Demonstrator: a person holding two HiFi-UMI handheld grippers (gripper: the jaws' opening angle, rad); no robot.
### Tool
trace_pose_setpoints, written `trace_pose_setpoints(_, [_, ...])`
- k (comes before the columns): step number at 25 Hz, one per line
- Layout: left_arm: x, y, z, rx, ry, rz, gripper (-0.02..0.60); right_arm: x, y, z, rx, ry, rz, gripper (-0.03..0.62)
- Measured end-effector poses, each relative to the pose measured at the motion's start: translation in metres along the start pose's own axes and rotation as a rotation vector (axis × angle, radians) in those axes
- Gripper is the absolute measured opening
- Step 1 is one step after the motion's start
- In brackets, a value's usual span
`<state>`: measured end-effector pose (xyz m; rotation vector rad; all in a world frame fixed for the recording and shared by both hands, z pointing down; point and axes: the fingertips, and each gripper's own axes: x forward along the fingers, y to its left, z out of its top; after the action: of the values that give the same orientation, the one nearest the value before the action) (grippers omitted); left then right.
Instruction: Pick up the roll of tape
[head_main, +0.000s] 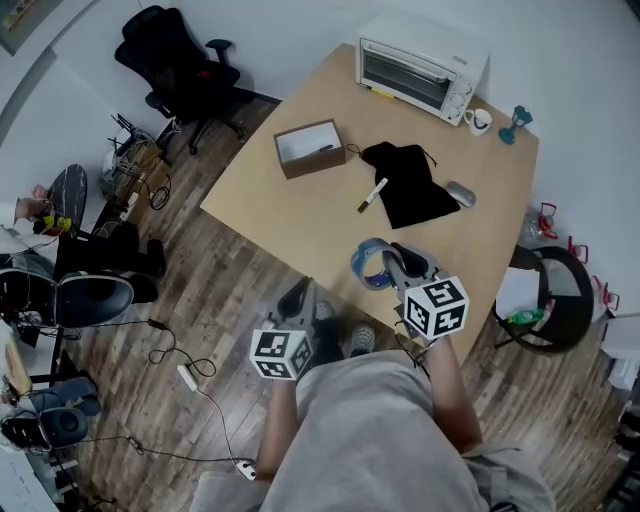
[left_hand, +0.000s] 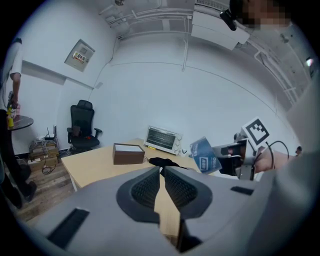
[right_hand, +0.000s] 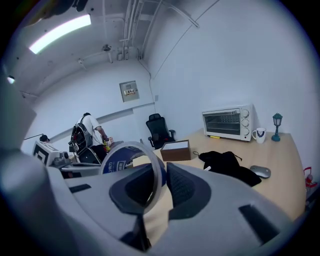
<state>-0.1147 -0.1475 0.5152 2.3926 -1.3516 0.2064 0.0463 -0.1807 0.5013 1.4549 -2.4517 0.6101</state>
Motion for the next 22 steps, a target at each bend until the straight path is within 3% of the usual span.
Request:
trace_pose_setpoints(6, [0.001,-0.004,0.002,0.017,-0.015,0.004,0.006,-0.007,0.000,-0.012,0.045,-0.028,-0.019,0.067])
trace_pose_setpoints(14, [0.005,-0.021,0.008,0.025,-0.024,-0.078,0.005,-0.015,-0.008,-0.012,0.061,-0.088,-0.068,0.064])
trace_pose_setpoints(22, [0.008,-0.027,0.003,0.044,-0.020,-0.085,0.006,-0.018,-0.008,-0.021,0.079,-0.155,-0.074,0.054])
